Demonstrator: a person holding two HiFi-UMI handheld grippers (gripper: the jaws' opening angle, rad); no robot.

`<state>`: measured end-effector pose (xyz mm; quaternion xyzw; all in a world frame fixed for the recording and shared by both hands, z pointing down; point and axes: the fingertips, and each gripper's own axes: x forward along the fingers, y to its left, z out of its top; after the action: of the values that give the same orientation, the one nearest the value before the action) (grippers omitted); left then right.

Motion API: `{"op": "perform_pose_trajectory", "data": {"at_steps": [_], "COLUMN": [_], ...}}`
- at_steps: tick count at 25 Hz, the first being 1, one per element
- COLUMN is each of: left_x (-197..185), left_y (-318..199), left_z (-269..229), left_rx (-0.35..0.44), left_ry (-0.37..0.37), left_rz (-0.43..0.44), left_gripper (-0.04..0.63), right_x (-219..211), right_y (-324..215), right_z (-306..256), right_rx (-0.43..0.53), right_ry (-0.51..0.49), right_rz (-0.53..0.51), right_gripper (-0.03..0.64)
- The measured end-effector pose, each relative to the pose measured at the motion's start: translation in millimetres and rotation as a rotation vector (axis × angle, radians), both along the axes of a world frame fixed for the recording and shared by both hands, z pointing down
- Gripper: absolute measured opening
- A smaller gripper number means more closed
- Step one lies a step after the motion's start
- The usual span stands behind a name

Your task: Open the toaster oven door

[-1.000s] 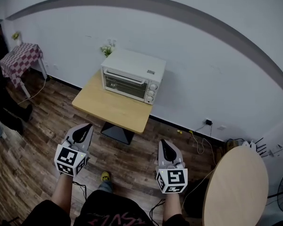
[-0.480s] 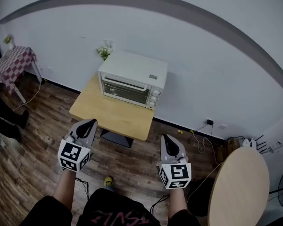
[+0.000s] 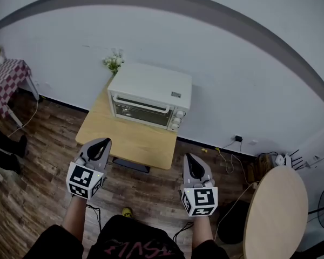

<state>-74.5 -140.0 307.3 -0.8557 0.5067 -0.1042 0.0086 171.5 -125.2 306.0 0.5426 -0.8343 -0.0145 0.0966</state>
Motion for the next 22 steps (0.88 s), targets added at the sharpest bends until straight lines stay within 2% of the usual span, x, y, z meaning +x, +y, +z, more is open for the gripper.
{"op": "perform_pose_trajectory", "data": {"at_steps": [7,12,22], "left_x": [-20,-22,-12], "left_y": [-36,-52,-105], "left_z": [11,21,57], "left_rx": [-0.028,-0.049,-0.120], "left_ry": [0.031,0.037,-0.013], "left_rz": [0.037,0.056,0.090], "left_gripper": [-0.002,-0.002,-0.003], "right_x": [-19,-25,-34], "right_y": [-24,-42,-103], "right_z": [14,25,49], "right_rx": [-0.012,-0.039,-0.087], "right_ry": [0.042,0.035,0.077], "right_rz": [0.024,0.029,-0.037], "right_gripper": [0.009,0.009,0.009]}}
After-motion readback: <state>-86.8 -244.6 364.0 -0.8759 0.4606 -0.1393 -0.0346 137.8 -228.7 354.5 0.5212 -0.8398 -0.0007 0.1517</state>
